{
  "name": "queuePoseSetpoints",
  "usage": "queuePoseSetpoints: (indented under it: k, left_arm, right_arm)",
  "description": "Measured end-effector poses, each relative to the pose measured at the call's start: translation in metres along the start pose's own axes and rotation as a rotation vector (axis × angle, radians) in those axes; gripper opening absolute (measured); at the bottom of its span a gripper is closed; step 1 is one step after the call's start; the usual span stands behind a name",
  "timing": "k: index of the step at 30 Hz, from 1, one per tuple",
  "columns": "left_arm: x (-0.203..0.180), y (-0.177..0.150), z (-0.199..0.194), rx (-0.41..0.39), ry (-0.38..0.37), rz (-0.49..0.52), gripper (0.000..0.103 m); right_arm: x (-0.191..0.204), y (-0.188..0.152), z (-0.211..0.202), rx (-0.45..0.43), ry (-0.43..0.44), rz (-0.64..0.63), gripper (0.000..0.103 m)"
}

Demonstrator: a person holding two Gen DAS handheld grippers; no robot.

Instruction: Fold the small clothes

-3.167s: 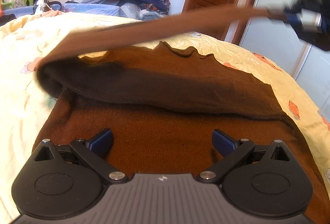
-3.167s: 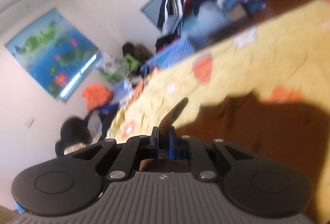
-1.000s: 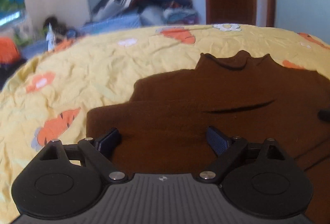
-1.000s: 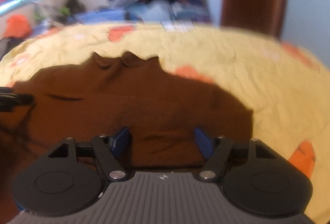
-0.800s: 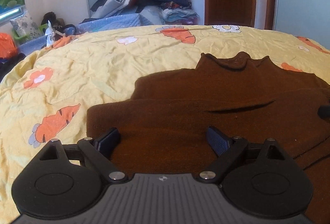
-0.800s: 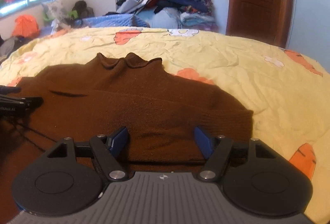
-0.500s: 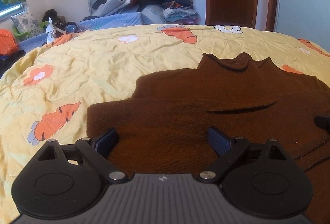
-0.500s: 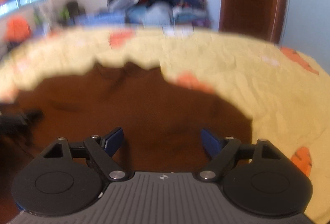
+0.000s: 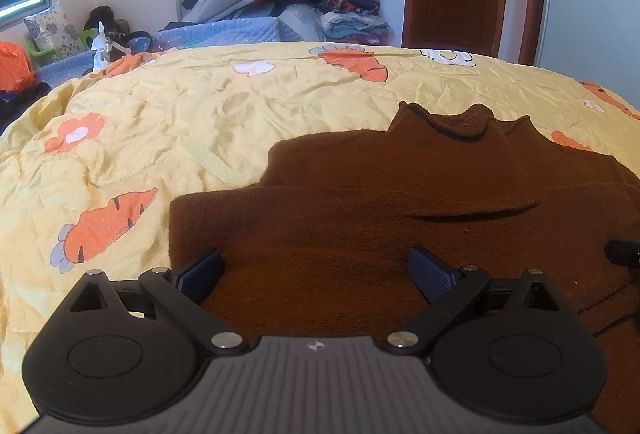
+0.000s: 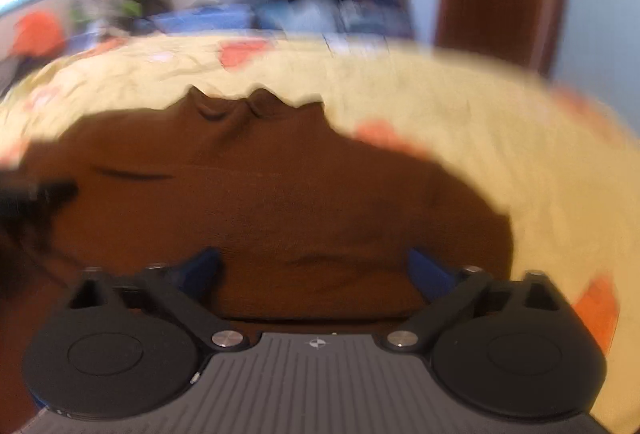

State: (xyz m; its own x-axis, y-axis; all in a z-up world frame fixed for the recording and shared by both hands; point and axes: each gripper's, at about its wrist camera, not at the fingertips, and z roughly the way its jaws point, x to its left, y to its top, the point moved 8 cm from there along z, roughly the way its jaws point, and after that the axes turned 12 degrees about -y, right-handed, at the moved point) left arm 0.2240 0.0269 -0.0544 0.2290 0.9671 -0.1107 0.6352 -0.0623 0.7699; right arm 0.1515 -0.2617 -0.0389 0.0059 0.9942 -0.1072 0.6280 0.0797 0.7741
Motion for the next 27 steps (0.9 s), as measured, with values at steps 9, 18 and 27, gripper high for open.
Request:
queuePoseSetpoints:
  k: [9, 18, 27]
  left_arm:
    - [-0.018, 0.005, -0.027, -0.014, -0.087, -0.053, 0.101]
    - [-0.029, -0.009, -0.011, 0.022, -0.052, 0.101, 0.103]
    - [-0.055, -0.04, -0.061, 0.029, -0.134, 0.122, 0.103]
  right_arm:
    - [0.005, 0.008, -0.035, 0.008, 0.032, 0.04, 0.102]
    - [0.008, -0.012, -0.02, -0.019, 0.005, -0.034, 0.103]
    - [0.006, -0.043, -0.092, -0.021, 0.092, 0.107, 0.103]
